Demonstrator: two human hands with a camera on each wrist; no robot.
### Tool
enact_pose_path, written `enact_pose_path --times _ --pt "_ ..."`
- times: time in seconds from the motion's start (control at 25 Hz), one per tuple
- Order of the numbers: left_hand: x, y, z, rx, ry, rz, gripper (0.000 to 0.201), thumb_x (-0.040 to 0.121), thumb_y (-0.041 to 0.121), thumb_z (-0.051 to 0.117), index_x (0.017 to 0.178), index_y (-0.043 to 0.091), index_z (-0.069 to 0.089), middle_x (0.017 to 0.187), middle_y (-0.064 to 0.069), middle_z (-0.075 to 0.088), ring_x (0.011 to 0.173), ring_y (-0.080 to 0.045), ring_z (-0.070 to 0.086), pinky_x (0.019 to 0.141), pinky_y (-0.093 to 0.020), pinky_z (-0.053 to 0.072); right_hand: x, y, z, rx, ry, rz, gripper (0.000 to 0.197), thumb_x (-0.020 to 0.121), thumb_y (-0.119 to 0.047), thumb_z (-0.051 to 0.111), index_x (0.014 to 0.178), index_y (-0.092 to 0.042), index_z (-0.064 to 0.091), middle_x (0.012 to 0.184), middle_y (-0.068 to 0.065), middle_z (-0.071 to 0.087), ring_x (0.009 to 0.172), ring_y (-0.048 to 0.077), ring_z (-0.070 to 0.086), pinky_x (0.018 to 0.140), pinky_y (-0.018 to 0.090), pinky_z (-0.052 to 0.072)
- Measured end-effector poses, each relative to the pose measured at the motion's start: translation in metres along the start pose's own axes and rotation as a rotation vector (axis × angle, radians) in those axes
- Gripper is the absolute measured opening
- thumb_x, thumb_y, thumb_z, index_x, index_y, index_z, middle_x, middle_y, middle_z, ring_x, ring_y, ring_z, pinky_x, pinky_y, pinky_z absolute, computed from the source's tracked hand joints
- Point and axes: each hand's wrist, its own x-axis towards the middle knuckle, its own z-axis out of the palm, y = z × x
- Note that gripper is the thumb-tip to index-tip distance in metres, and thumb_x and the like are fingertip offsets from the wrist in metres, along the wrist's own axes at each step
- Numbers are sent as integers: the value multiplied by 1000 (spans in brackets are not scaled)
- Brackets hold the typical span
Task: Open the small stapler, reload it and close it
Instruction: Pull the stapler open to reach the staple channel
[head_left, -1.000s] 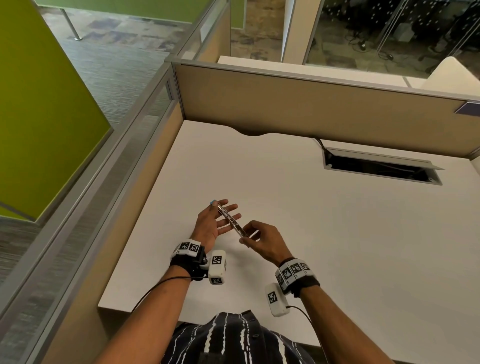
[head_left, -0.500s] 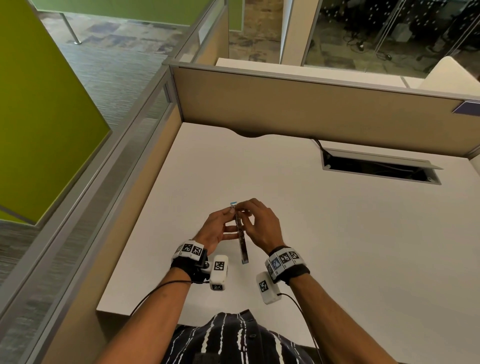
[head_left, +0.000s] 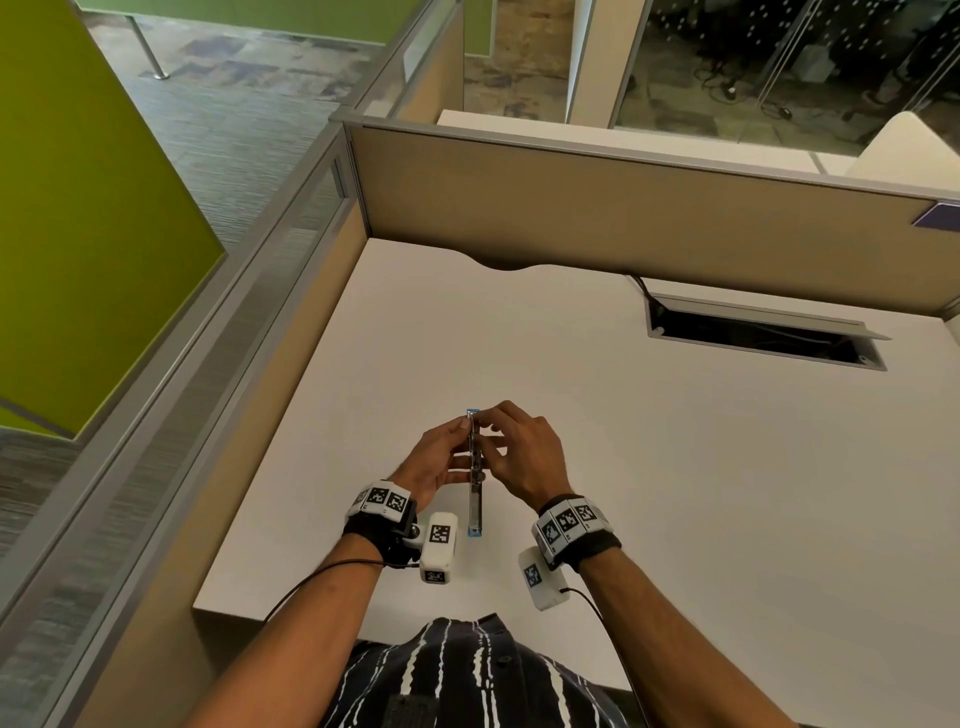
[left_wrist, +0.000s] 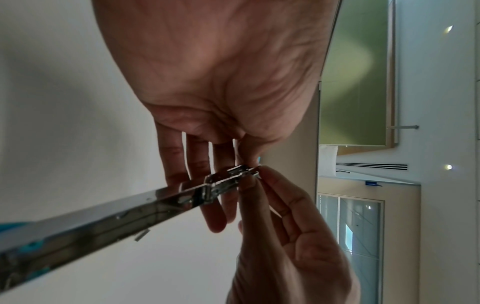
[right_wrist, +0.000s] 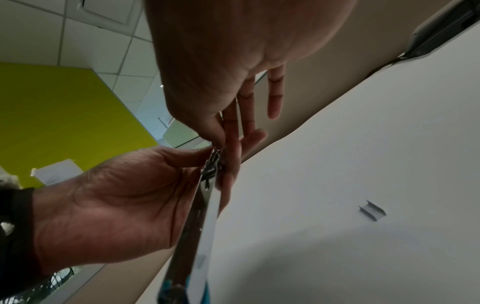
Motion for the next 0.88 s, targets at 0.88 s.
enact_pose_path --times 0.88 --pt "10 -16 -10 -19 67 -5 39 115 35 44 138 16 69 118 -5 75 88 -24 77 81 -41 64 -11 -10 13 126 -158 -144 35 81 9 73 107 -15 70 115 4 70 101 27 65 73 42 61"
